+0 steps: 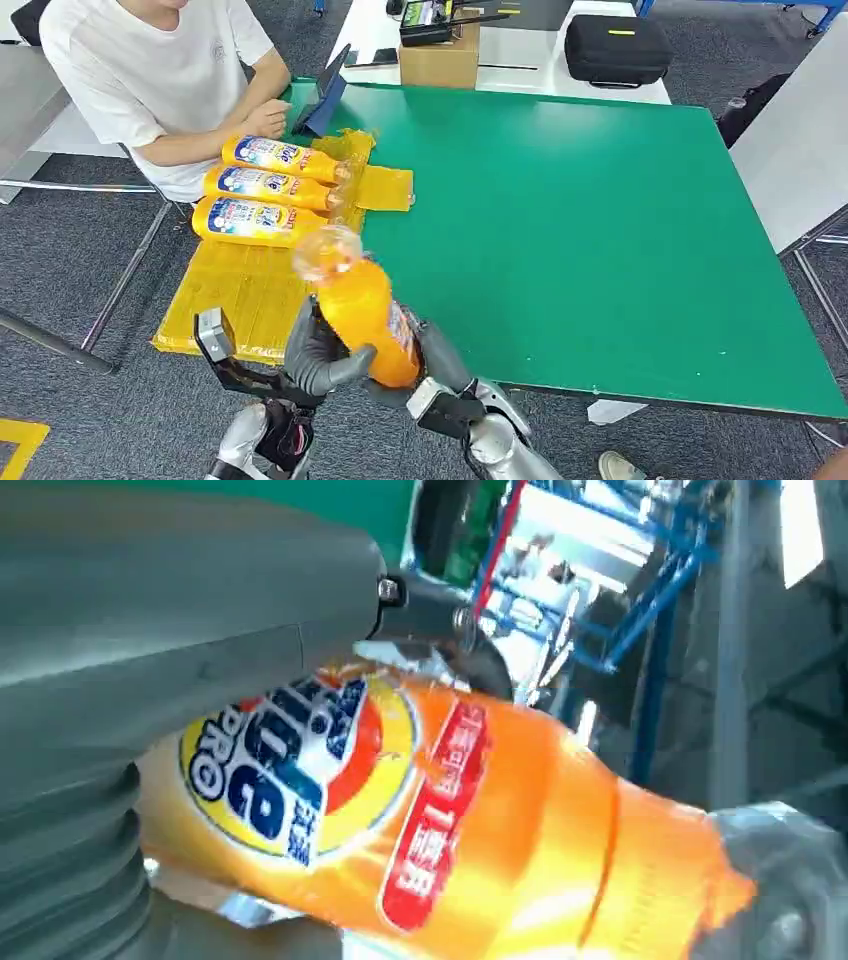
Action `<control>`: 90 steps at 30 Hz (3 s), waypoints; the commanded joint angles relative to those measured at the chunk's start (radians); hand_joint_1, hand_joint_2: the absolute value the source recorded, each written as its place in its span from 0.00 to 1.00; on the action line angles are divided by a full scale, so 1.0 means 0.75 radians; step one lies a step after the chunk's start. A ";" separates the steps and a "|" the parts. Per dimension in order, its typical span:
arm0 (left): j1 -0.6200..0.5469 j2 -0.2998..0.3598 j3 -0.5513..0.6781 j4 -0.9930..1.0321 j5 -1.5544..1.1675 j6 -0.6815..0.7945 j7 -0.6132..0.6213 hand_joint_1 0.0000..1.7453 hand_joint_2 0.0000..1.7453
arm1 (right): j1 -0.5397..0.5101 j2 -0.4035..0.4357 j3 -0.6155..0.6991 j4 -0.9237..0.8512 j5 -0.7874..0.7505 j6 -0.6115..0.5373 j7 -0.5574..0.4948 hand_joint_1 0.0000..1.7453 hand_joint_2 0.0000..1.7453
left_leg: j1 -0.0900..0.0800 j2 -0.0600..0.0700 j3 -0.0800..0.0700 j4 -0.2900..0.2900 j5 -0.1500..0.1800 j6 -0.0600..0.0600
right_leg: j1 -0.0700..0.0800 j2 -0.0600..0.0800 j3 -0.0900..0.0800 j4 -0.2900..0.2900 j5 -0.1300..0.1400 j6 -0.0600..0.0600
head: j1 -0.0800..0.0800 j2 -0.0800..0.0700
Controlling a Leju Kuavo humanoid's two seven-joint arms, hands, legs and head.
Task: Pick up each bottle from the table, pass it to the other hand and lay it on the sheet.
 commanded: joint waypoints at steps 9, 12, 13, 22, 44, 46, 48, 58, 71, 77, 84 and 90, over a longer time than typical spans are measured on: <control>-0.155 0.046 0.219 0.124 0.087 0.228 0.088 1.00 1.00 | 0.099 -0.012 0.017 -0.207 0.002 -0.185 -0.006 0.00 0.00 | 0.001 0.003 0.008 -0.001 -0.002 -0.002 | 0.002 0.001 0.007 -0.001 -0.002 -0.003 | 0.000 0.000; -0.155 0.046 0.219 0.124 0.087 0.228 0.088 1.00 1.00 | 0.099 -0.012 0.017 -0.207 0.002 -0.185 -0.006 0.00 0.00 | 0.001 -0.001 0.006 -0.001 -0.001 -0.001 | 0.001 -0.003 0.006 -0.001 -0.002 -0.002 | -0.001 0.000; -0.152 0.041 0.215 0.125 0.086 0.227 0.088 1.00 1.00 | 0.099 -0.013 0.016 -0.206 0.002 -0.185 -0.006 0.00 0.00 | 0.001 -0.001 0.009 -0.002 -0.002 -0.002 | 0.002 -0.003 0.010 -0.001 -0.004 -0.003 | 0.000 0.000; -0.116 0.074 0.171 0.105 -0.083 0.278 0.091 1.00 1.00 | 0.081 0.000 -0.027 -0.196 -0.069 -0.175 -0.016 0.00 0.00 | 0.000 0.000 0.004 -0.001 -0.001 -0.001 | 0.000 0.000 0.004 -0.001 -0.001 -0.002 | 0.000 0.000; -0.371 0.588 0.302 0.524 -1.545 0.723 -0.167 1.00 1.00 | 0.043 -0.048 -0.024 -0.222 -0.079 -0.086 -0.053 0.00 0.00 | 0.001 0.005 0.006 -0.003 0.000 -0.002 | 0.001 0.004 0.005 -0.001 0.000 -0.003 | 0.000 0.000; -0.396 0.608 0.280 0.618 -1.575 0.667 -0.220 1.00 1.00 | 0.028 -0.052 0.000 -0.212 -0.100 -0.080 -0.053 0.00 0.00 | 0.002 0.005 0.009 -0.003 -0.001 -0.003 | 0.002 0.005 0.006 -0.001 -0.001 -0.003 | 0.000 0.000; -0.405 0.598 0.253 0.648 -1.584 0.645 -0.250 1.00 1.00 | 0.018 -0.052 0.011 -0.202 -0.105 -0.081 -0.053 0.00 0.00 | 0.001 0.003 0.006 -0.002 0.000 -0.002 | 0.001 0.002 0.004 -0.001 -0.001 -0.002 | 0.000 0.000; -0.652 0.541 -0.090 1.032 -1.757 0.613 -0.206 1.00 1.00 | -0.051 -0.046 0.090 -0.134 -0.161 -0.045 -0.053 0.00 0.00 | 0.000 -0.007 0.007 -0.002 0.001 -0.001 | 0.000 -0.005 0.008 0.000 -0.002 -0.002 | -0.001 0.000; -0.668 0.384 -0.032 1.040 -1.552 0.540 -0.245 0.96 1.00 | -0.069 -0.044 0.105 -0.109 -0.179 -0.055 -0.053 0.00 0.00 | 0.000 -0.004 0.011 -0.002 0.001 -0.001 | 0.000 -0.003 0.012 -0.001 -0.001 -0.002 | -0.001 0.000; -0.725 0.365 -0.004 1.042 -1.418 0.456 -0.186 0.00 1.00 | -0.078 -0.050 0.127 -0.106 -0.210 -0.080 -0.053 0.00 0.00 | 0.001 -0.010 0.007 0.000 0.003 0.000 | 0.001 -0.007 0.011 0.000 -0.001 -0.001 | 0.000 0.000; -0.632 0.244 0.207 0.764 -0.965 0.226 -0.152 0.00 1.00 | -0.076 -0.071 0.157 -0.108 -0.226 -0.156 -0.053 0.00 0.00 | 0.001 -0.010 0.010 0.000 0.001 -0.001 | 0.001 -0.009 0.014 0.000 -0.002 -0.002 | 0.000 0.000; -0.514 0.237 0.196 0.482 -0.888 0.263 -0.141 0.00 1.00 | -0.057 -0.086 0.129 -0.135 -0.209 -0.165 -0.053 0.00 0.00 | 0.000 -0.007 0.005 0.000 0.002 0.001 | 0.000 -0.005 0.008 0.000 0.000 -0.001 | -0.001 0.000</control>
